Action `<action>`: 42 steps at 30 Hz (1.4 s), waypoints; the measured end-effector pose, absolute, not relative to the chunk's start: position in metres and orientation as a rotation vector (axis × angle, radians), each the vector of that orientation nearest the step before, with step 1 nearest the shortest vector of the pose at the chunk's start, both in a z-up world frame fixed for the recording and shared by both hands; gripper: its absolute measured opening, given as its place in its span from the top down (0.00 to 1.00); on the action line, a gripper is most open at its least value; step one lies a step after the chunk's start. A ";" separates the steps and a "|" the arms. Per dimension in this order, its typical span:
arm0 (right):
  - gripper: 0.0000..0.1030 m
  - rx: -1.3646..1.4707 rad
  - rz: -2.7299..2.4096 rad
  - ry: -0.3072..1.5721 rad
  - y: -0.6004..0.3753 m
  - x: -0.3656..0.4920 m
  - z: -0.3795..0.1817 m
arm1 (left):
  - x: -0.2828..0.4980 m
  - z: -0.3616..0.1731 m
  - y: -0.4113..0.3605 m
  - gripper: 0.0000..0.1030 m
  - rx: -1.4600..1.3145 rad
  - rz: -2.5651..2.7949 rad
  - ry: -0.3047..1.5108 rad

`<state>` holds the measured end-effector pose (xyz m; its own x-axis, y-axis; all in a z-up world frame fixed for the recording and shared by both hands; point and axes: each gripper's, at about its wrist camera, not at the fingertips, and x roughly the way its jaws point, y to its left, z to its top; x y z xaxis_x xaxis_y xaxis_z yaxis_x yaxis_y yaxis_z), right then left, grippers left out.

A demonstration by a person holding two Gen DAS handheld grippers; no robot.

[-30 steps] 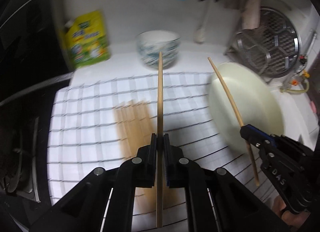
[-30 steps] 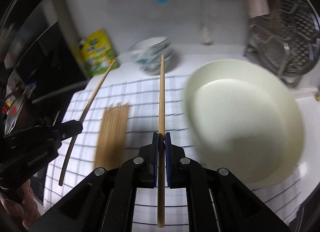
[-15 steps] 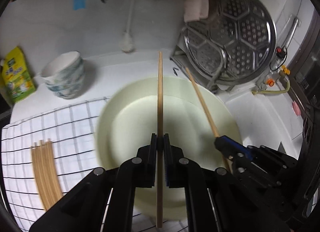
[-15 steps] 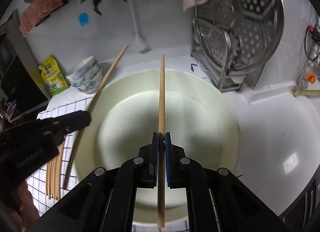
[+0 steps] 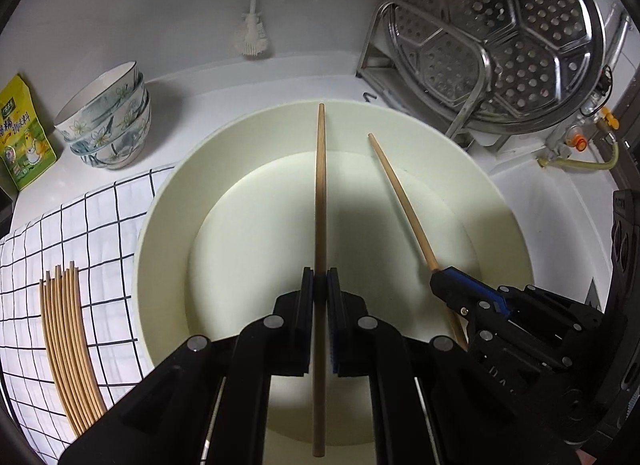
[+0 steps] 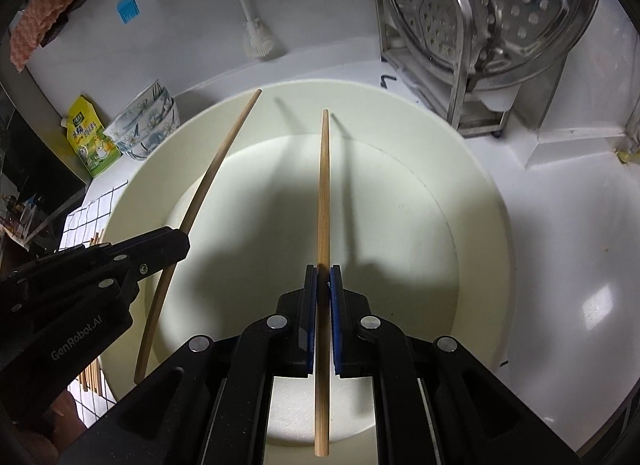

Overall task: Organize utensils
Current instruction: 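Carry the held chopsticks with both tools over the cream-white basin, then open both tools to drop the chopsticks into the basin, then move both open tools back over the chopstick row on the cloth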

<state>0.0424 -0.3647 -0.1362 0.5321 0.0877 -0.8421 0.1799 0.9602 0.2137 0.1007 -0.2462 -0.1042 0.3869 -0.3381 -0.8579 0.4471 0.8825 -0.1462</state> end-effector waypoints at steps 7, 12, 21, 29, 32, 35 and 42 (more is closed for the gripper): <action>0.92 0.265 -0.069 1.013 -0.364 0.044 -0.134 | 0.101 -0.104 -0.243 0.83 0.117 -0.470 1.069; 0.85 0.272 -0.076 0.999 -0.365 0.041 -0.129 | 0.099 -0.094 -0.229 0.44 0.084 -0.433 1.044; 0.82 0.280 -0.062 0.970 -0.353 0.030 -0.114 | 0.092 -0.076 -0.204 0.44 0.086 -0.399 1.014; 0.77 0.285 -0.036 0.944 -0.320 0.013 -0.095 | 0.080 -0.057 -0.162 0.39 0.103 -0.368 0.992; 0.76 0.283 -0.027 0.937 -0.305 0.009 -0.090 | 0.074 -0.049 -0.140 0.37 0.109 -0.348 0.976; 0.74 0.271 -0.016 0.931 -0.285 0.005 -0.083 | 0.068 -0.045 -0.119 0.34 0.105 -0.335 0.971; 0.66 0.228 0.020 0.921 -0.240 0.003 -0.068 | 0.059 -0.045 -0.064 0.30 0.076 -0.298 0.987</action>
<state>0.0025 -0.2404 -0.0684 0.6062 0.1143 -0.7870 0.0807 0.9757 0.2038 0.0593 -0.0640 -0.0448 0.5138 -0.2135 -0.8309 0.2820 0.9568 -0.0715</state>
